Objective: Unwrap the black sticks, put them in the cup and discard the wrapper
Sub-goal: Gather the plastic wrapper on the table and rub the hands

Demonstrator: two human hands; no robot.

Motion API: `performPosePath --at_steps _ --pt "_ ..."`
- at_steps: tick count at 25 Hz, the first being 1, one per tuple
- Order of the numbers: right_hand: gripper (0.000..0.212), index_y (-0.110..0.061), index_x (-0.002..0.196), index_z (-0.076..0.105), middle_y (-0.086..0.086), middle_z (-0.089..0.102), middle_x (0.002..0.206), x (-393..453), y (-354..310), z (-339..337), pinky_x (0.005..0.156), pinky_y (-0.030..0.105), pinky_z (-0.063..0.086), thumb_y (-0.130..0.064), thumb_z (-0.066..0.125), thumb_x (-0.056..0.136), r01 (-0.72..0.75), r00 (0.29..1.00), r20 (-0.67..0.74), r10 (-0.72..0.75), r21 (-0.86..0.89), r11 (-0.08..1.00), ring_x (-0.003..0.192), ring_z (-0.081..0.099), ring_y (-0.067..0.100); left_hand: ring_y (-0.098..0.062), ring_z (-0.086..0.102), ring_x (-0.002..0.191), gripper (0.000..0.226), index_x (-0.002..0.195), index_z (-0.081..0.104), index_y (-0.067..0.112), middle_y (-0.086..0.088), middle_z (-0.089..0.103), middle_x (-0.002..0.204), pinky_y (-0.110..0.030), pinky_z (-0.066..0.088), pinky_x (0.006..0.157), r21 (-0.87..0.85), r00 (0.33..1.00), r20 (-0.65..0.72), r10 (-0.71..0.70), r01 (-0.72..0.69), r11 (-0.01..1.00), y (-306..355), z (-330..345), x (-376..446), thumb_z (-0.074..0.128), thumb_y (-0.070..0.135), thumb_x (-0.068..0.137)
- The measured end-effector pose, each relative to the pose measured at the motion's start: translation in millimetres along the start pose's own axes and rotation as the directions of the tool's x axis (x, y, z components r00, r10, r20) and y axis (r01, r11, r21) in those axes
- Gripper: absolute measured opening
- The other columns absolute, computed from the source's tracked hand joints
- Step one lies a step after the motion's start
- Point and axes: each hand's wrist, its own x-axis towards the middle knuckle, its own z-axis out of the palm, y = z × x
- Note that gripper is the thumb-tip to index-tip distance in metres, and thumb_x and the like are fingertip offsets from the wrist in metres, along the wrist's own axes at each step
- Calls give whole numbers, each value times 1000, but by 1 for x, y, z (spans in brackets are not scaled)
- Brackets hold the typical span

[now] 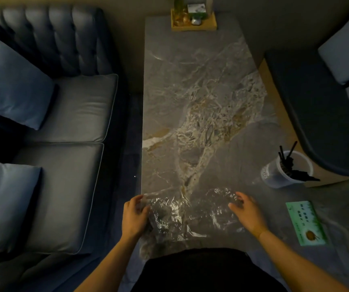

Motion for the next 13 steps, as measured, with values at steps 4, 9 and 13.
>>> performPosePath --at_steps 4,9,13 --pt "46 -21 135 50 1 48 140 -27 15 -18 95 39 48 -42 52 93 187 979 -3 -205 -402 896 122 50 26 -16 56 110 39 127 57 25 1 53 126 -36 50 91 272 955 76 285 -295 916 13 -3 -11 65 27 88" --pt "43 -27 131 52 -8 54 136 -33 23 -56 99 35 41 -49 41 96 218 964 27 -264 -648 730 123 49 17 -14 58 110 37 123 58 32 8 56 126 -30 50 88 474 816 370 445 -577 665 59 17 -17 59 44 89" --pt "42 -30 129 54 -9 57 131 -29 39 -88 97 34 42 -52 38 96 280 957 131 -260 -661 697 121 49 16 -18 56 116 45 128 55 33 6 54 131 -34 48 93 538 707 627 326 -696 475 98 58 -17 53 53 88"
